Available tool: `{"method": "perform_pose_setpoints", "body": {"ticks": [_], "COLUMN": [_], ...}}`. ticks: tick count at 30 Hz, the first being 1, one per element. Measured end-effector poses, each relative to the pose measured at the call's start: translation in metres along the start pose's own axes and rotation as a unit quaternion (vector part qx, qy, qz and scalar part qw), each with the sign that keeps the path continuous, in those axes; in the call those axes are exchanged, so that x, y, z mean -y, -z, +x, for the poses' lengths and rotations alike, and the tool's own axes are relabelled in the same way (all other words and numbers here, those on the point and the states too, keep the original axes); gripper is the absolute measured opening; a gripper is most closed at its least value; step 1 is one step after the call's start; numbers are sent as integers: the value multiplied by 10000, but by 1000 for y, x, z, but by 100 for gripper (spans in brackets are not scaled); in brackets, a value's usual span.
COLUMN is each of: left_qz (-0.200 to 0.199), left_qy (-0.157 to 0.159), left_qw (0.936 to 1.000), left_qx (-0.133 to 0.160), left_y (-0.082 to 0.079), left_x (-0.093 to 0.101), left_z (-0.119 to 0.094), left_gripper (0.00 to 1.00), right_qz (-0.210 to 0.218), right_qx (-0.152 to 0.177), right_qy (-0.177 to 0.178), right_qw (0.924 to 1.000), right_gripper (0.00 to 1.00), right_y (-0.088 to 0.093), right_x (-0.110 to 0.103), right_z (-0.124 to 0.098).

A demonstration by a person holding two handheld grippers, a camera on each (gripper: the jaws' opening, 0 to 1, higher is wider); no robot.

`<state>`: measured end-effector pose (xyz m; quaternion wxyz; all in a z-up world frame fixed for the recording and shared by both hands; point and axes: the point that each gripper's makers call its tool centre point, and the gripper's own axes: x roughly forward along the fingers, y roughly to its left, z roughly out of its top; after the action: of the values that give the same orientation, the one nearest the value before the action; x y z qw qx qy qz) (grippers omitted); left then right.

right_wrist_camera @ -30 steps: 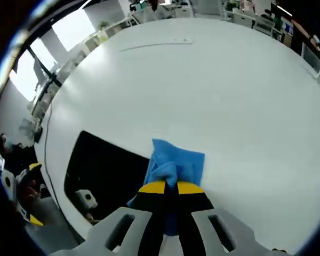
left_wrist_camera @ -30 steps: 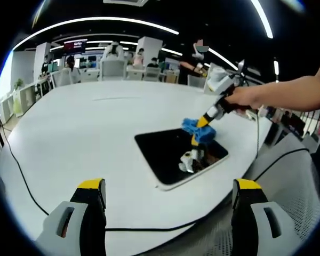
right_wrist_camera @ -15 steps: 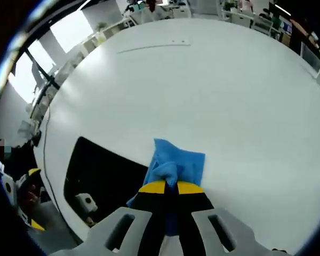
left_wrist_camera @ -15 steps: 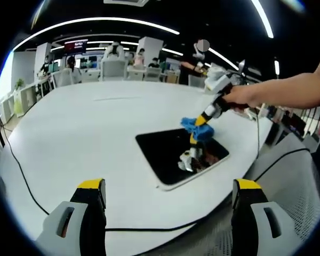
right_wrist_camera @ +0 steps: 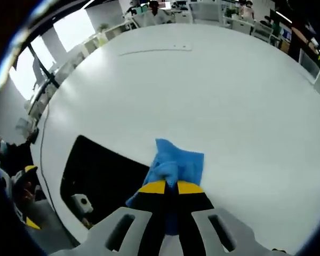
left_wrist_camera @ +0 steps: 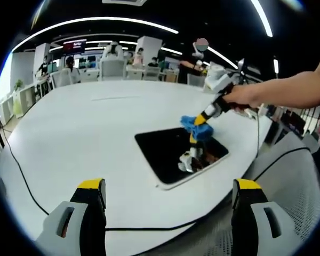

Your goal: Wipe the mirror surface with the cleaning cloth until all visible marks leave the cleaned area.

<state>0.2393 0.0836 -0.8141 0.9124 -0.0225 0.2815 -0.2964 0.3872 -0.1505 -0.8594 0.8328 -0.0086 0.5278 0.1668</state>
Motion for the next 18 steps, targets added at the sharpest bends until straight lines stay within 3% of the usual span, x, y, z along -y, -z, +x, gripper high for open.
{"method": "perform_pose_setpoints", "body": {"ticks": [3, 6, 10, 18], "left_qz": [-1, 6, 6, 25], "left_qy": [5, 13, 20, 60], "left_qw": [10000, 10000, 10000, 9999], "left_qx": [2, -1, -21, -88], "left_y": [0, 0, 0, 3], "left_x": [0, 1, 1, 2], "left_z": [0, 1, 1, 2], "left_gripper": [99, 99, 99, 99], "right_qz": [-341, -182, -208, -103], "right_qx": [7, -87, 98, 115], "right_qy": [55, -52, 98, 216], "right_qw": [9994, 9998, 9997, 9996], "right_gripper": [0, 0, 0, 1], "right_y": [1, 7, 3, 8], "right_x": [8, 17, 40, 79], "right_z": [-16, -31, -51, -71]}}
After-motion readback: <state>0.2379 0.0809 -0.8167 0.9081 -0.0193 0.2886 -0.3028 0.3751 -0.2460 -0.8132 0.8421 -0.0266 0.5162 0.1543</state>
